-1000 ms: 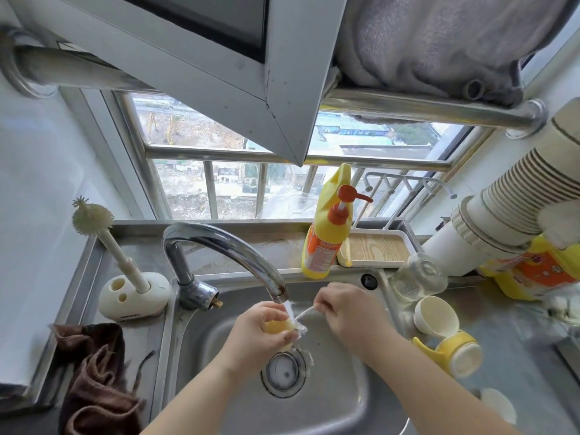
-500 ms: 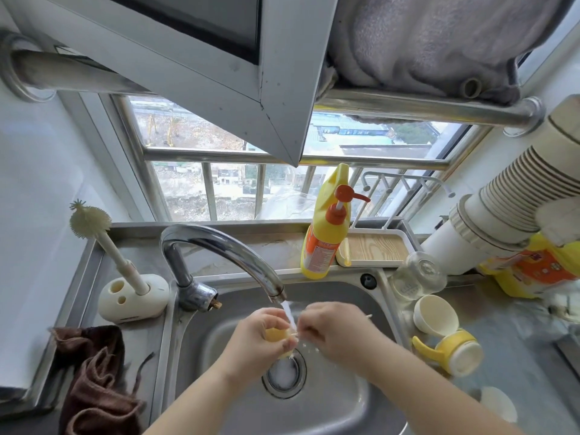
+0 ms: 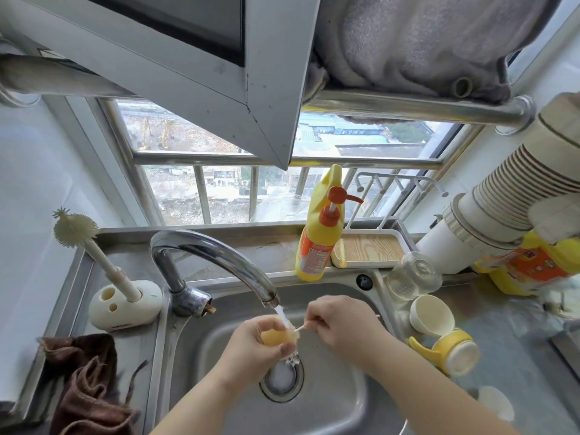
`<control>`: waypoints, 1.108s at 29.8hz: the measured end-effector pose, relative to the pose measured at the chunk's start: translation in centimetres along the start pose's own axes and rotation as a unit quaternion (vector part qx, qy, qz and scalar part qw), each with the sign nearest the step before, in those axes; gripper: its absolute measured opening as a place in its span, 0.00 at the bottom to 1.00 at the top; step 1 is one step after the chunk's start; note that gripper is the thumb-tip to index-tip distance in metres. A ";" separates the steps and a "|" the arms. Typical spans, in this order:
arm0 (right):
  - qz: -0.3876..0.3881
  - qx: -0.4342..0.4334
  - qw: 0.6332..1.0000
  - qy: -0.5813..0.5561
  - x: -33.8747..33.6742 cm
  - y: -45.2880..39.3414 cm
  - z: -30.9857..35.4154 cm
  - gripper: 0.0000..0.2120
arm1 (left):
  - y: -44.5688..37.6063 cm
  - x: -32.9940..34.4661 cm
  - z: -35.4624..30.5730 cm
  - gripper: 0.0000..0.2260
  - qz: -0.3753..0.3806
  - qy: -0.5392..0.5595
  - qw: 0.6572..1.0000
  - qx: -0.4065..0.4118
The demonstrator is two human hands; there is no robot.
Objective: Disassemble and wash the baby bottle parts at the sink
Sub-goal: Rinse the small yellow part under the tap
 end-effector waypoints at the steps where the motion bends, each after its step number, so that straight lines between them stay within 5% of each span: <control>1: -0.005 0.014 1.000 -0.005 -0.3 0.2 -0.6 0.08 | 0.1 0.0 0.1 0.10 0.005 0.001 1.000 -0.012; 7: -0.004 0.089 0.995 -0.033 -2.5 2.2 -3.5 0.05 | -0.4 -1.6 0.9 0.07 -0.018 -0.022 0.999 -0.028; 14: 0.055 0.136 0.982 -0.116 0.5 2.4 -3.5 0.07 | 0.9 -0.7 0.9 0.15 0.046 0.162 0.980 -0.109; 21: 0.013 0.131 0.984 -0.124 1.8 2.8 -2.7 0.10 | 1.5 -0.5 1.0 0.12 0.048 0.267 0.951 -0.150; 25: -0.009 0.124 0.983 -0.133 1.4 2.7 -2.5 0.09 | 1.4 -0.6 0.8 0.06 0.043 0.257 0.954 -0.145; 29: -0.024 0.113 0.982 -0.148 0.9 2.4 -2.3 0.08 | 1.2 -0.6 1.2 0.30 0.056 0.196 0.971 -0.124; 33: -0.037 0.065 0.991 -0.108 0.8 1.7 -1.4 0.07 | 1.4 -0.3 0.3 0.15 0.049 0.123 0.986 -0.099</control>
Point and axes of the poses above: each hand's wrist, its own y-axis away from the middle knuckle, its own x-axis out of the palm, z = x × y, the point moved 6 cm from there along -y, towards the middle knuckle, and after that the axes turned 10 degrees about -z, right-handed, at the moved point
